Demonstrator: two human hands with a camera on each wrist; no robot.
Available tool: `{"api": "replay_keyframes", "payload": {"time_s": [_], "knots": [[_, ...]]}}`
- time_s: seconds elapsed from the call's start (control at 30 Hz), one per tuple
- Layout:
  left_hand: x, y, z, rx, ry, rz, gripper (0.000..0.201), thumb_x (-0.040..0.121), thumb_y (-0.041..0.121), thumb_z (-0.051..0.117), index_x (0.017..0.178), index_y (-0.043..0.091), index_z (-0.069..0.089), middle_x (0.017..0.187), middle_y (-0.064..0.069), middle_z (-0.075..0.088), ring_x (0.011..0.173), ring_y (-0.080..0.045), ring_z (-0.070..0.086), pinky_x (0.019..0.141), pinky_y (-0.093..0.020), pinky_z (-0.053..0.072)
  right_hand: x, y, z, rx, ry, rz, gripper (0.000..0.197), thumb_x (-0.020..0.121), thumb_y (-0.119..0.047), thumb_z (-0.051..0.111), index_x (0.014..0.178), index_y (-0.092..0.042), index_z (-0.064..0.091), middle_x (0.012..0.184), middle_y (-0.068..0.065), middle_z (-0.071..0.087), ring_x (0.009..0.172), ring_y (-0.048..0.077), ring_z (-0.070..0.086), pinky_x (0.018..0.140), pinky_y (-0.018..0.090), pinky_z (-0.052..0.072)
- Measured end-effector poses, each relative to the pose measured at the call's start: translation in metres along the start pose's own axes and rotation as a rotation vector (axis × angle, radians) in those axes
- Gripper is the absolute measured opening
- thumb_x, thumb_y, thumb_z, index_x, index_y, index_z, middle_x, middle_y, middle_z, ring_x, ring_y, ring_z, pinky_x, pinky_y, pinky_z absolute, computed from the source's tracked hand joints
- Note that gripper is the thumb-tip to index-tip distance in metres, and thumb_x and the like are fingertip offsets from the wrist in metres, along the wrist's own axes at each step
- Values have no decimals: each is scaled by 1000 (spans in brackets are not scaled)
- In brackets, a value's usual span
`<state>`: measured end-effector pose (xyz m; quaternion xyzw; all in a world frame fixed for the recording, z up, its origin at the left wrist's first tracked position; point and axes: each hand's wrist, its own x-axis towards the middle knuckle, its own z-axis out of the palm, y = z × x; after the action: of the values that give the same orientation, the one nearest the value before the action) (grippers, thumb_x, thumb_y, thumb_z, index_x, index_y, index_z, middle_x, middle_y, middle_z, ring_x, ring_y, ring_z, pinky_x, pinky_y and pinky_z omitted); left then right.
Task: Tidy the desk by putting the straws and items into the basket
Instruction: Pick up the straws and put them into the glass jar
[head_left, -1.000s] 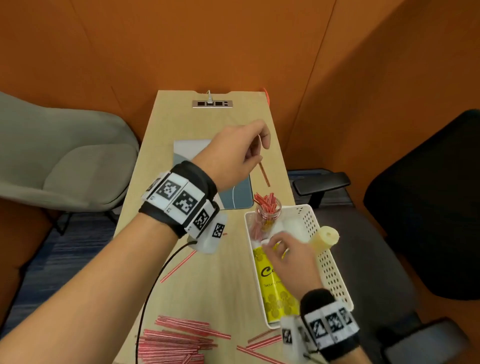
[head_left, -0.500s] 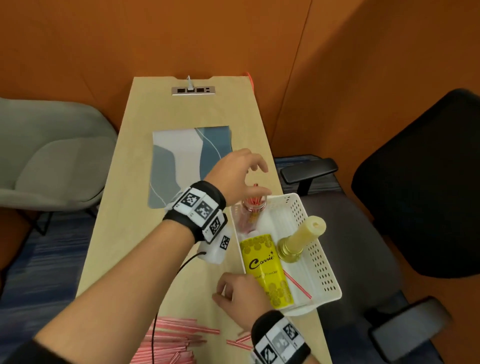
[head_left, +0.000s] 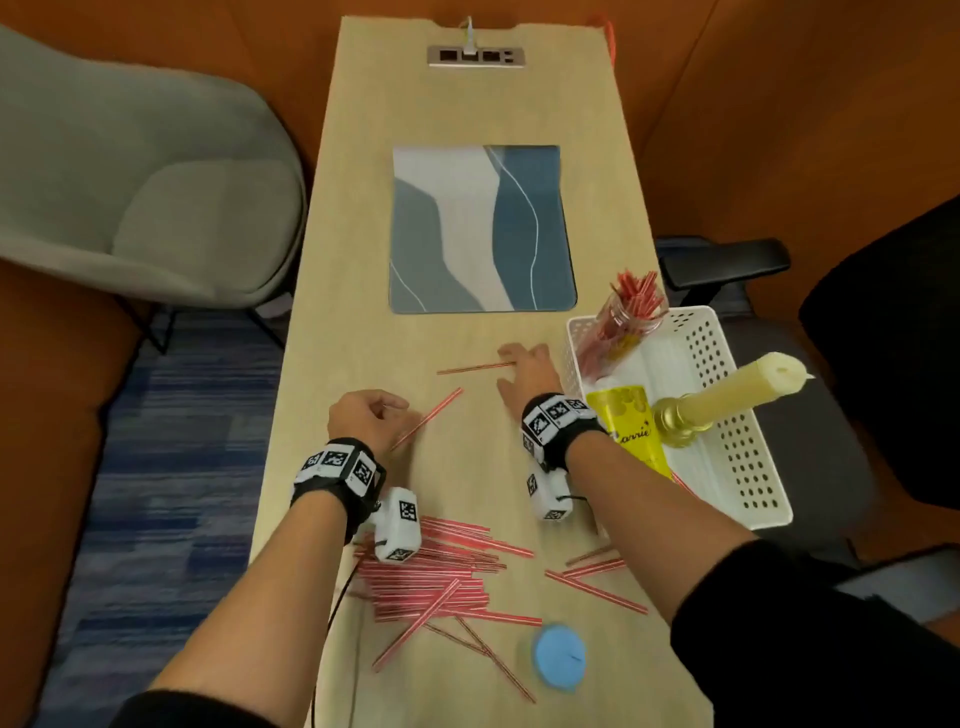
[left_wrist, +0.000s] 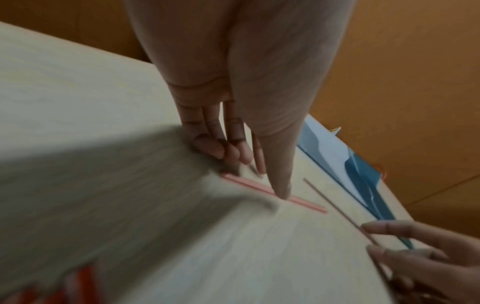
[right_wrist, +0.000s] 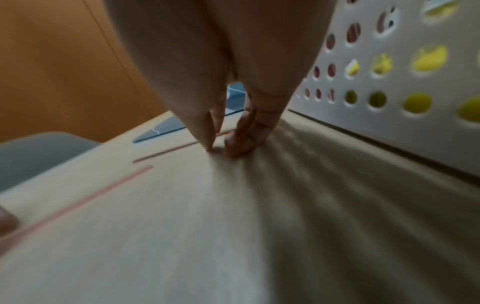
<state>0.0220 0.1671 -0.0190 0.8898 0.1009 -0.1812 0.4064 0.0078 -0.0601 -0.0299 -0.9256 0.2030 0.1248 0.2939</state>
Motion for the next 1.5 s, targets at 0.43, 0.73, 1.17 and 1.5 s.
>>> {"api": "replay_keyframes", "payload": {"time_s": [0.43, 0.73, 1.17, 1.5], "knots": [[-8, -25, 20, 329, -66, 136, 16, 86, 14, 64, 70, 12, 67, 85, -9, 67, 71, -21, 62, 67, -28, 51, -35, 10, 15, -72, 59, 48, 15, 96, -11, 51, 98, -8, 65, 106, 14, 60, 92, 32, 61, 77, 34, 49], [-27, 25, -4, 149, 4, 300, 13, 89, 10, 66, 82, 20, 67, 78, -2, 69, 76, -24, 66, 73, -31, 52, -139, -13, -139, 506, 264, -186, 6, 85, -12, 75, 85, -18, 74, 73, -2, 72, 68, 15, 68, 68, 23, 57], [-96, 250, -65, -111, 37, 975, 7, 86, 15, 73, 91, 17, 77, 81, 4, 67, 72, -12, 62, 68, -24, 54, -108, 6, -285, -1, 536, -192, 5, 87, -17, 70, 85, -21, 73, 75, -9, 66, 68, 1, 59, 66, 16, 50], [-81, 335, -16, 378, -278, 932, 8, 87, 17, 71, 84, 21, 77, 77, 10, 70, 66, -1, 59, 61, -9, 43, -125, 51, -217, 173, 141, 31, 17, 81, -33, 75, 75, -21, 65, 62, -8, 58, 58, 6, 55, 56, 20, 42]]}}
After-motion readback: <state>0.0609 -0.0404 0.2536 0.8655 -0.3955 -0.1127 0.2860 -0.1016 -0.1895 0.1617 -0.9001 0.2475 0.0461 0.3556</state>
